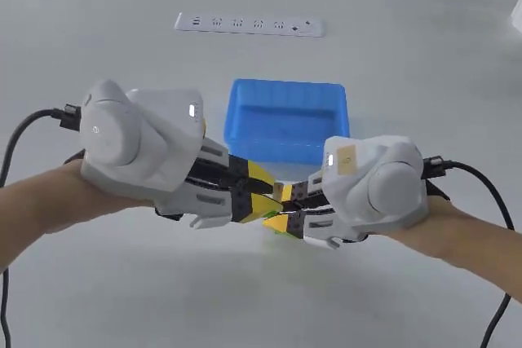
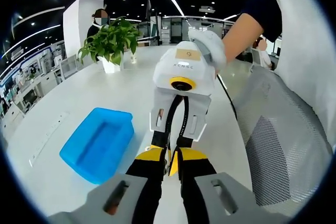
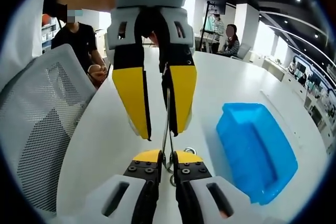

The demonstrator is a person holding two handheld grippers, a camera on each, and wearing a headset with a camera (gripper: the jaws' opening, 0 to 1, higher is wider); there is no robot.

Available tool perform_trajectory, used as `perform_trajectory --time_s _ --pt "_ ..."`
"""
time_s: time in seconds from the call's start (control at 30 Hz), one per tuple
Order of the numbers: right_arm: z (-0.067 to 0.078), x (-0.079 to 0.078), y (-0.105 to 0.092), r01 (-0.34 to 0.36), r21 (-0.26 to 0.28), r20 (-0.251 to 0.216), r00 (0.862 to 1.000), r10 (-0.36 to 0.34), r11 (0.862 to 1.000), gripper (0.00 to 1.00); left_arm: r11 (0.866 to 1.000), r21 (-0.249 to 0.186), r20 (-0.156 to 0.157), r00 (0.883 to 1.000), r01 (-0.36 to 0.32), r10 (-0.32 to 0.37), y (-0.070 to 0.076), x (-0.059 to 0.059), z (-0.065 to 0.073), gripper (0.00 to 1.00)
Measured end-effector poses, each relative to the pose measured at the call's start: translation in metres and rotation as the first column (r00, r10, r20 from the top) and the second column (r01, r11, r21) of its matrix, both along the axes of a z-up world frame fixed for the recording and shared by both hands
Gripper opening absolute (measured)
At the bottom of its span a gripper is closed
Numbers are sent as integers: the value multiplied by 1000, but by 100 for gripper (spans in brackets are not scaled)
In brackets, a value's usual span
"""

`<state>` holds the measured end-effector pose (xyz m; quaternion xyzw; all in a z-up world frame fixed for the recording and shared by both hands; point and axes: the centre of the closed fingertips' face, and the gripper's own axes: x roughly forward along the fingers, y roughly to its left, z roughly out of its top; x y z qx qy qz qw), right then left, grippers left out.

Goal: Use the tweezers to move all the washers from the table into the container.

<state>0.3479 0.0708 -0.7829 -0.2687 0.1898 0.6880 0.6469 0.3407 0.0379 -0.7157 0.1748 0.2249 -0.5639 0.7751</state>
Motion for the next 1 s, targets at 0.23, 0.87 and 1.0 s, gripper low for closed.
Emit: perform_trajectory --time_s 0.23,0.87,1.0 --pt "1 -1 1 1 9 -9 1000 -1 1000 9 1000 13 1 1000 -26 26 3 0 -3 21" --pt "27 1 -7 25 32 11 1000 -25 999 9 912 -85 1 915 -401 403 60 13 15 51" --pt "39 7 -7 31 44 35 999 -32 999 9 891 -75 -41 895 -447 445 71 7 16 65"
